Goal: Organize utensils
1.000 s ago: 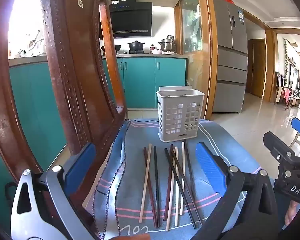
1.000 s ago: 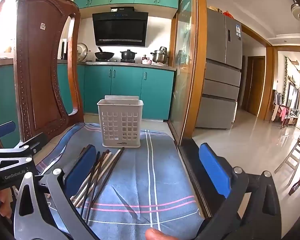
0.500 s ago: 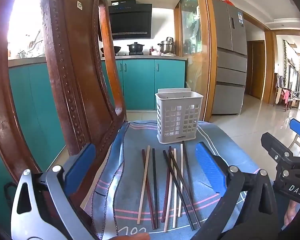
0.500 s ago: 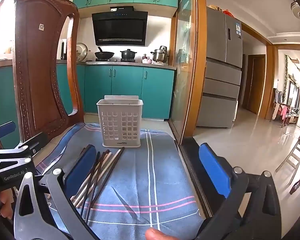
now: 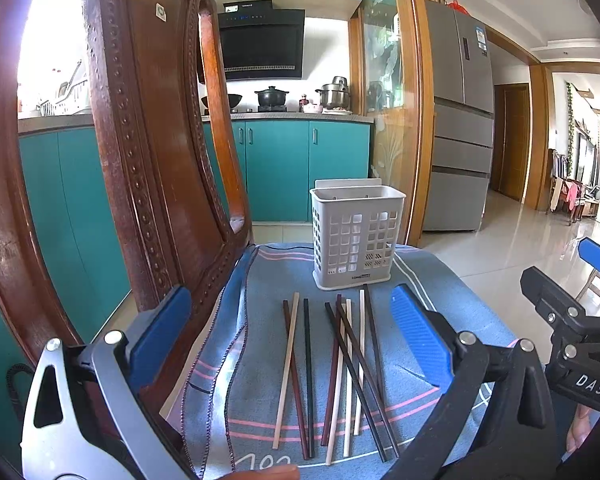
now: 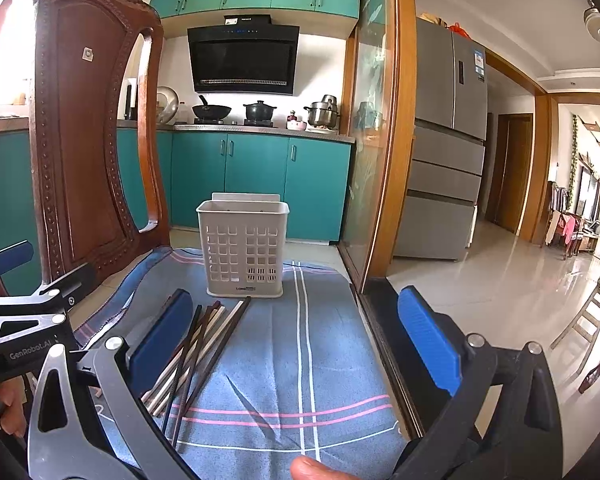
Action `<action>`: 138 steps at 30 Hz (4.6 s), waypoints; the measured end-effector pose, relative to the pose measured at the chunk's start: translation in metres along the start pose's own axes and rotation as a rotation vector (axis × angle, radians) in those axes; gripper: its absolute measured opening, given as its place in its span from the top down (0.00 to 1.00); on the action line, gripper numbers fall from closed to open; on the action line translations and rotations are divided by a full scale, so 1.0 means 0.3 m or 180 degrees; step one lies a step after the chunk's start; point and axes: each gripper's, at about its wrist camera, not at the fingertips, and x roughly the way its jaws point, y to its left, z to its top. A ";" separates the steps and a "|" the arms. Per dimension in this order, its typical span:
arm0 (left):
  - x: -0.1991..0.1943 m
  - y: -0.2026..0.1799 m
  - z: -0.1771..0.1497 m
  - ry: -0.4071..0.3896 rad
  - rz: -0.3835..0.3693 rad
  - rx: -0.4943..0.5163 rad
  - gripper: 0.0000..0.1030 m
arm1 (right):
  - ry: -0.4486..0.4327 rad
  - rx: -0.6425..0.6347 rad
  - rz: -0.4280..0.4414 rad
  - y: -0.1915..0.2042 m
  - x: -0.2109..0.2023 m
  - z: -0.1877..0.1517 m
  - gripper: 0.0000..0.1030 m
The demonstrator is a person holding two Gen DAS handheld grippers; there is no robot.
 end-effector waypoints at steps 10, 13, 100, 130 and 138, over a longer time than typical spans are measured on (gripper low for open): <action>-0.012 -0.002 0.002 -0.0029 0.0000 0.0000 0.03 | -0.0016 -0.0006 -0.0007 -0.002 -0.005 -0.001 0.02; -0.012 -0.002 0.002 -0.0033 -0.0002 -0.0001 0.03 | -0.0021 -0.0008 -0.0007 -0.003 -0.005 0.000 0.02; 0.744 -0.010 0.002 0.2230 -0.0359 -0.0017 0.60 | 0.2530 -0.0610 0.0915 0.343 0.958 -0.117 0.78; 0.704 -0.090 -0.108 0.2492 -0.0584 -0.0157 0.87 | 0.2348 -0.0619 0.0923 0.176 0.847 -0.083 0.88; 0.652 -0.098 -0.073 0.2408 -0.0754 -0.0354 0.87 | 0.2350 -0.0506 0.0850 0.130 0.865 -0.070 0.88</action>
